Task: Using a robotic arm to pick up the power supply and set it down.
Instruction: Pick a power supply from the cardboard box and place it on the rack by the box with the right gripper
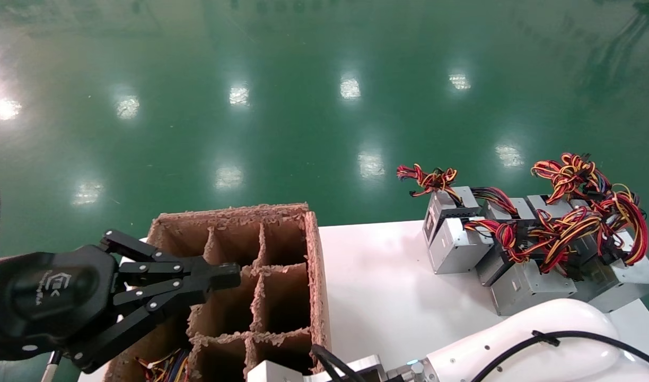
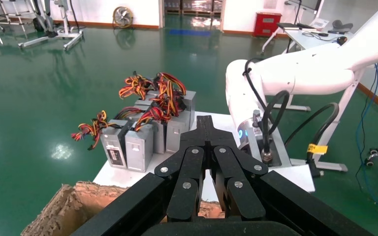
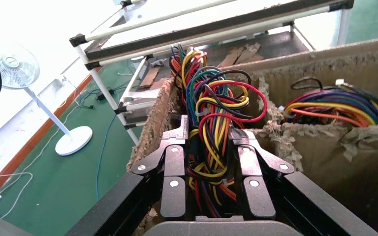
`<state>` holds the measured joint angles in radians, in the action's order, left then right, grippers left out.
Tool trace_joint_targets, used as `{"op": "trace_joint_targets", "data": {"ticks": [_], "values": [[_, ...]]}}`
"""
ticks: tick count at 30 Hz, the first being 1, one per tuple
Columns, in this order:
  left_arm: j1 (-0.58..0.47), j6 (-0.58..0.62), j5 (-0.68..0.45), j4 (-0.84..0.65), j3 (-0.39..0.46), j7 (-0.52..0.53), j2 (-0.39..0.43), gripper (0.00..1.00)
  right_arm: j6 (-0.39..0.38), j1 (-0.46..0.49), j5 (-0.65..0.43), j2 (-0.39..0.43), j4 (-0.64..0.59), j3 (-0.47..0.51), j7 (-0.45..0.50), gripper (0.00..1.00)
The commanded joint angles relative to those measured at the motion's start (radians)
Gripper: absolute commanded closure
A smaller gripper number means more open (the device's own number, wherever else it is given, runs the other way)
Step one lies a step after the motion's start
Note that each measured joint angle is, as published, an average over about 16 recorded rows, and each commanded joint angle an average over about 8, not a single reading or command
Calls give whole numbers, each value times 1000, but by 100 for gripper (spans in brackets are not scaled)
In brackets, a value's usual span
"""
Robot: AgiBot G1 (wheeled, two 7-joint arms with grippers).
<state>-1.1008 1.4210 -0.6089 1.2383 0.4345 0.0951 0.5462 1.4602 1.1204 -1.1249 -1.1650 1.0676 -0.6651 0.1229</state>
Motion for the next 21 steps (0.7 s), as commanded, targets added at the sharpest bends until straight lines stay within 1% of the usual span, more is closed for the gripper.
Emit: {"op": "trace_joint_targets", "data": {"ticks": [1,8,14,21], "values": [[0,0,0,0,0,0,0,100,0,-1,4,4,11,3,2,100],[0,0,0,0,0,0,0,100,20,-17,69,26,52,35,-4,100],[0,0,0,0,0,0,0,100,22,-26,132,53,106,73,0,100],[0,0,0,0,0,0,0,100,34,-43,227,72,141,124,-12,100]]}}
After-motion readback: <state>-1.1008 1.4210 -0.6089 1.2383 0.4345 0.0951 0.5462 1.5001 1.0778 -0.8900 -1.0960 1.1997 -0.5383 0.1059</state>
